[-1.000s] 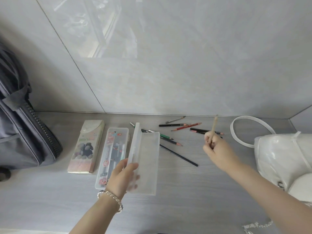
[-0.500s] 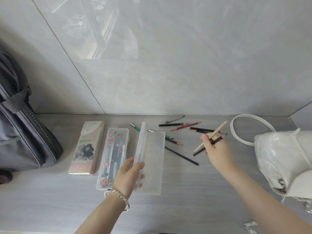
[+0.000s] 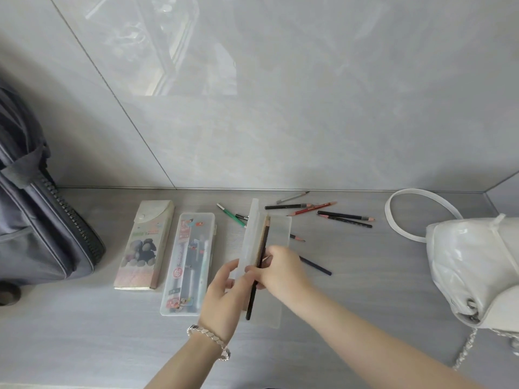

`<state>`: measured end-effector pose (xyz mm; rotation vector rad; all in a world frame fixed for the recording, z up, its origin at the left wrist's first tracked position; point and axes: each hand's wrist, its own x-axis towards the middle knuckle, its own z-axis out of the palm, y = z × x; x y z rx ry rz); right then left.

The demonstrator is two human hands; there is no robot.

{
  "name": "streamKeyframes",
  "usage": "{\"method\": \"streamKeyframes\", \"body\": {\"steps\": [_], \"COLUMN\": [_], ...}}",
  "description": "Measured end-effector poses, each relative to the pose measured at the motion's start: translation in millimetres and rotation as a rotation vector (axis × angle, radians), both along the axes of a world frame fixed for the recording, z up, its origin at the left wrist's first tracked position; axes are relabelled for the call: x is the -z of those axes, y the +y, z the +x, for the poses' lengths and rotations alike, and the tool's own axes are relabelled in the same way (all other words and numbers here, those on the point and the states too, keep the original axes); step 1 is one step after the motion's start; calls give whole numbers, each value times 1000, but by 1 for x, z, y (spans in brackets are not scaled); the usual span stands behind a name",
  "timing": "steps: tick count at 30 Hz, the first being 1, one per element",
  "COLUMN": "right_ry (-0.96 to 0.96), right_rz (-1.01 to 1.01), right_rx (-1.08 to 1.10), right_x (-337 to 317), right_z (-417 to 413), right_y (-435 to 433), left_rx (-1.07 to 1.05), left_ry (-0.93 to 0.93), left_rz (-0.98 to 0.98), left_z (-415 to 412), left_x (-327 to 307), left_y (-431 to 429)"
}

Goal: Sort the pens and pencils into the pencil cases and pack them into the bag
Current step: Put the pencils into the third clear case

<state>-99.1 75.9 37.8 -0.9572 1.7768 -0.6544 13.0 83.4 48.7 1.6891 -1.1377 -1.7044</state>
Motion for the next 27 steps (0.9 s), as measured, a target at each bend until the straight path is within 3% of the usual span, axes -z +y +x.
{"method": "streamKeyframes", "body": {"steps": [6,10,15,22,24,27], "right_ry": [206,354,601,676,739,926], "right_rz": [-155,-284,-9,42,-119,-605], "right_rx": [-54,22,-241,-469,-485,-497], "right_x": [-2,11,60,78,63,41], "right_z": [-9,-47,-75,-67,-67,-75], "right_y": [3,-3,-4,-9,-11,-20], "left_rx": [-103,-222,-317,-386,-357,-256], "left_ry": [41,48,57,67,30,-30], "left_rz": [29,41,59,53,64,66], "left_z": [4,18,29,34,36,34], "left_x": [10,19,25,29,31,30], "left_y": [-7,-19,-30,-32,-31,-31]}}
